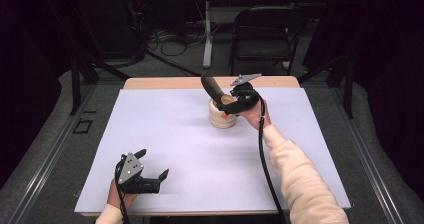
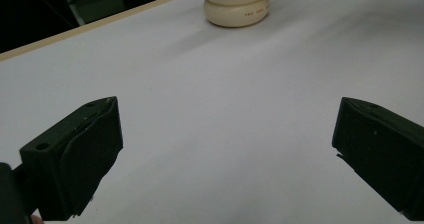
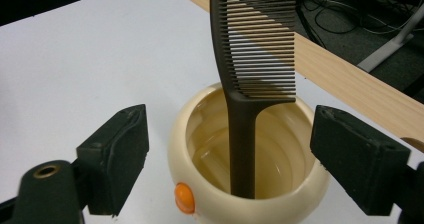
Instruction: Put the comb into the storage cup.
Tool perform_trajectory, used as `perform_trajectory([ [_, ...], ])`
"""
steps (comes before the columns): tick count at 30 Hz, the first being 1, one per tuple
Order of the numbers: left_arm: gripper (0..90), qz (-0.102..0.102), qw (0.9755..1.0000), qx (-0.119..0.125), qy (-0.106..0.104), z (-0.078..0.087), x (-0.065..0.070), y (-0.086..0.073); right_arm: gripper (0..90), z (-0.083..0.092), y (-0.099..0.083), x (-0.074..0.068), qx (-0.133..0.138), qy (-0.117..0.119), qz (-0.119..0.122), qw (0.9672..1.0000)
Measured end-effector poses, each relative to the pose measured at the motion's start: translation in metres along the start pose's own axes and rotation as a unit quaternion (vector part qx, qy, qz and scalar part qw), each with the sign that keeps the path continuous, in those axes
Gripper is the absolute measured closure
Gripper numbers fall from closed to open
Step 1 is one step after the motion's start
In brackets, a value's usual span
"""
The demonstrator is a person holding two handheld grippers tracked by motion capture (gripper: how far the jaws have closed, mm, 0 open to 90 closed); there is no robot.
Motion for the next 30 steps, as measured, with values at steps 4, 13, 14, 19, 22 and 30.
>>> perform_trajectory([
  [4,0.0,0.0,1.0,0.0,0.0,0.0,0.0,0.0,13.1,0.007,-0.002,-0.002,-0.001,0.004,0.001,1.0],
  [13,0.0,0.0,1.0,0.001,0.001,0.0,0.0,0.0,5.6,0.017,-0.008,-0.011,-0.012,0.02,0.003,0.9997],
  [14,0.0,0.0,1.0,0.001,0.001,0.0,0.0,0.0,4.4,0.018,-0.009,-0.012,-0.013,0.021,0.002,0.9997],
  [19,0.0,-0.002,1.0,0.001,0.0,0.0,0.0,0.0,1.6,0.022,-0.014,-0.017,-0.019,0.031,0.002,0.9993],
  [22,0.0,-0.002,1.0,0.001,0.001,0.0,0.0,0.0,0.2,0.024,-0.017,-0.02,-0.019,0.038,-0.001,0.9991],
  [30,0.0,-0.003,1.0,0.001,-0.002,-0.001,0.001,0.001,0.0,0.034,-0.03,-0.028,-0.018,0.047,-0.004,0.9987],
])
Point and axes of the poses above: each handheld gripper's, and its own axes: z roughly backward along the jaws, y roughly out of its top, x roughly to its right, the point moved 3 cm from there along -z, roughly forward along the jaws, and after that the axes turned 15 degrees about y, right-handed, at the moved point
